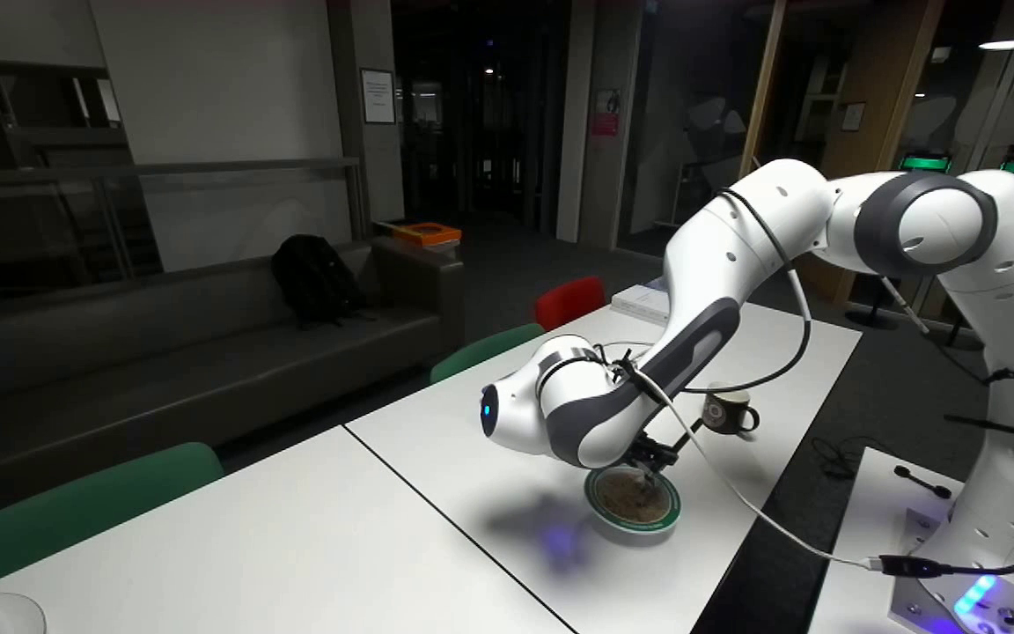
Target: Pick up a silver spoon from the blue tray, stir the contents in the bowl using the spoon, place the spoon back on the tray
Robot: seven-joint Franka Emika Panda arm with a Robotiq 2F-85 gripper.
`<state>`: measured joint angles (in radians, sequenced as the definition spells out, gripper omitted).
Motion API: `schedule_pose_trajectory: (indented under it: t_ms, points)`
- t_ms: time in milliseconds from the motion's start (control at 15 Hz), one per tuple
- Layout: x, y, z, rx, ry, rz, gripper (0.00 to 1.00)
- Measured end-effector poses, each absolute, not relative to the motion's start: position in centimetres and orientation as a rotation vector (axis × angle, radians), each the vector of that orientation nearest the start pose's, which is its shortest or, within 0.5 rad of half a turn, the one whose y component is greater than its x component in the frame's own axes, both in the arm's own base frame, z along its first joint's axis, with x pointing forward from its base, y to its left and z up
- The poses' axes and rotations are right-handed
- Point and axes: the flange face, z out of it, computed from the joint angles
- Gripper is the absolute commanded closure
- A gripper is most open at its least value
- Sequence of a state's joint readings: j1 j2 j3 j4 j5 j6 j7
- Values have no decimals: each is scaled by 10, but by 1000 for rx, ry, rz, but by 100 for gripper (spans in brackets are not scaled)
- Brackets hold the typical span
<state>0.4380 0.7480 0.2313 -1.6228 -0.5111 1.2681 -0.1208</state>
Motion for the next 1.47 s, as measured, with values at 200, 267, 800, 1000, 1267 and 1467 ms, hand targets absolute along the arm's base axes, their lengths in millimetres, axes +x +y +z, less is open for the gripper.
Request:
schedule_pose_trajectory:
  t_ms: [200, 267, 800, 1000, 1267, 1467]
  points:
    - [478, 281, 178, 1966, 997, -1217, 97]
    - [477, 278, 179, 1956, 980, -1231, 97]
    - [472, 270, 186, 1908, 892, -1283, 97]
    - [477, 275, 198, 1932, 899, -1241, 97]
    - [493, 283, 249, 2002, 979, -1091, 97]
    - [515, 273, 293, 2027, 1154, -971, 97]
